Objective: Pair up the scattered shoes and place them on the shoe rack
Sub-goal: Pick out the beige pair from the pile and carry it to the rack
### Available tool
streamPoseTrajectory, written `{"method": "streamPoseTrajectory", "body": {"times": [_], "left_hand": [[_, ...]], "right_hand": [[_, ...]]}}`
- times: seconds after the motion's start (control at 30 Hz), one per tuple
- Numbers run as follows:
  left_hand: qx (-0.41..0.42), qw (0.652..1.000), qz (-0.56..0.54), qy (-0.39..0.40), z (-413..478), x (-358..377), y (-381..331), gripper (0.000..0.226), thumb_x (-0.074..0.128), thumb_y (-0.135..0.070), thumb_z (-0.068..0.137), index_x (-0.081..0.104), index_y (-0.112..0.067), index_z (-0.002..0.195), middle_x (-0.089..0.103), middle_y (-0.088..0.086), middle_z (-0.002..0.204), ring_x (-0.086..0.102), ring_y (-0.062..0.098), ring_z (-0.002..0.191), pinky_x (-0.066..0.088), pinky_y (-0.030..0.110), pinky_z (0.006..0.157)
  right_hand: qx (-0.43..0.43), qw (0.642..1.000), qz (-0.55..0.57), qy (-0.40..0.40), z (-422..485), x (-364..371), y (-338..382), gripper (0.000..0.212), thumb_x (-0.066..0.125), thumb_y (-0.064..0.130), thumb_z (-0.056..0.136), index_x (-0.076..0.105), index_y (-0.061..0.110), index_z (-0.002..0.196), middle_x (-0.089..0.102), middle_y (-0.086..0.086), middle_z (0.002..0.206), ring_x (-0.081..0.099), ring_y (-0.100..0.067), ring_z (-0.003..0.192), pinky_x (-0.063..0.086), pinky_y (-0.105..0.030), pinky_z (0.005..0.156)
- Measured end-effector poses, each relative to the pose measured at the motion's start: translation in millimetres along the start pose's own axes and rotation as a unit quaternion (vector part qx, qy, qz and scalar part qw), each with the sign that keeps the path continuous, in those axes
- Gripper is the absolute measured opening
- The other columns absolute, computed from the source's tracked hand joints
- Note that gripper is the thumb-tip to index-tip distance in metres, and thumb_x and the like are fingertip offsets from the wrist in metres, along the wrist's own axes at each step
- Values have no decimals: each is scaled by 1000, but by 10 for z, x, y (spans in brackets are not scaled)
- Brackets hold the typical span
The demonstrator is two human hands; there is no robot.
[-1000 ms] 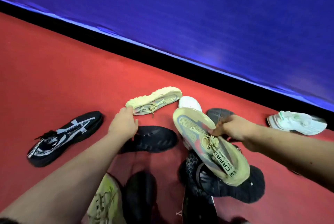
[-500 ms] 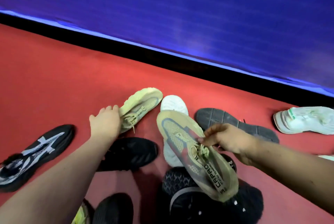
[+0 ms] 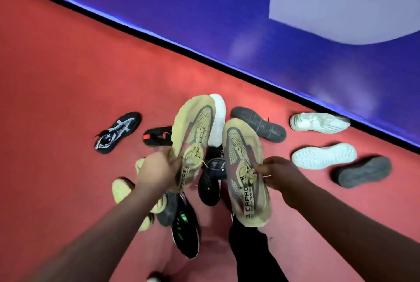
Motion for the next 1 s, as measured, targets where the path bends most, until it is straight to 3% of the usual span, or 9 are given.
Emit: {"method": "streamPoseTrajectory", "body": {"times": [0.17,0.23,0.43,0.53,0.63,0.77,0.83,0.9,1.0], "left_hand": [[8,999,-52,14,-1242,-739,-483,28,60,-35,87,61,-8,95,62,8,88,60,29,86,40,29,68],[18,998,-63,17,-1740,-1009,-634,30,62,-36,84,61,-8,95,64,10,90,61,29,87,44,31,71],[105,987,-114,43,-2975,-1443,-793,26,62,-38,84,59,-15,71,60,-1,63,58,20,63,36,27,50],[149,972,-168,63,-3630,-1551,-757,19,64,-34,84,66,-18,93,64,-4,84,63,20,83,43,25,62],[147,958,-225,97,-4180,-1548,-765,26,66,-40,80,65,-19,95,67,-2,93,66,24,87,56,42,78],[200,937,-242,152,-4916,-1496,-1020,14,66,-28,83,64,-15,80,65,0,76,61,21,69,53,42,67],[211,930,-237,186,-5253,-1388,-1163,17,66,-23,84,57,-14,74,52,2,69,49,18,60,48,35,56],[216,924,-223,222,-5533,-1202,-1314,18,65,-22,85,55,-14,72,43,4,67,41,14,54,44,27,51],[222,919,-206,254,-5865,-917,-1589,14,66,-25,84,61,-14,78,49,3,64,44,11,46,42,24,47]], "right_hand": [[-29,998,62,11,-1338,-258,141,20,72,5,79,54,13,82,61,-5,75,54,-12,55,43,-22,51],[-46,996,81,0,-1916,-390,105,21,72,3,78,58,11,90,64,-8,85,59,-17,65,50,-26,60],[-119,975,182,-41,-3182,-697,-433,22,71,-2,75,57,14,75,67,-2,66,59,-17,57,47,-25,58],[-133,957,250,-64,-3858,-821,-977,18,69,-2,78,60,13,73,68,1,62,57,-17,62,46,-26,62],[-126,946,286,-89,-4406,-919,-1446,14,68,2,80,59,12,78,66,0,61,56,-14,56,46,-22,55],[-139,924,336,-121,-5105,-1167,-1966,13,69,3,79,59,12,76,65,-1,58,49,-15,55,40,-23,55],[-140,910,362,-146,-5402,-1340,-2240,14,69,3,79,59,10,83,63,-4,63,49,-16,56,41,-22,53],[-144,893,391,-169,-5644,-1562,-2540,17,69,2,79,57,10,89,63,-8,71,54,-17,58,45,-20,52],[-149,872,426,-191,-5883,-1923,-2918,13,67,0,80,57,9,82,63,-9,71,56,-19,59,47,-22,53]]}}
Point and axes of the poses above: each hand's wrist, its own z-axis towards the middle knuckle, its own x-axis out of the palm, y = z × x, the point moved 1 cm from there along z, towards the middle knuckle
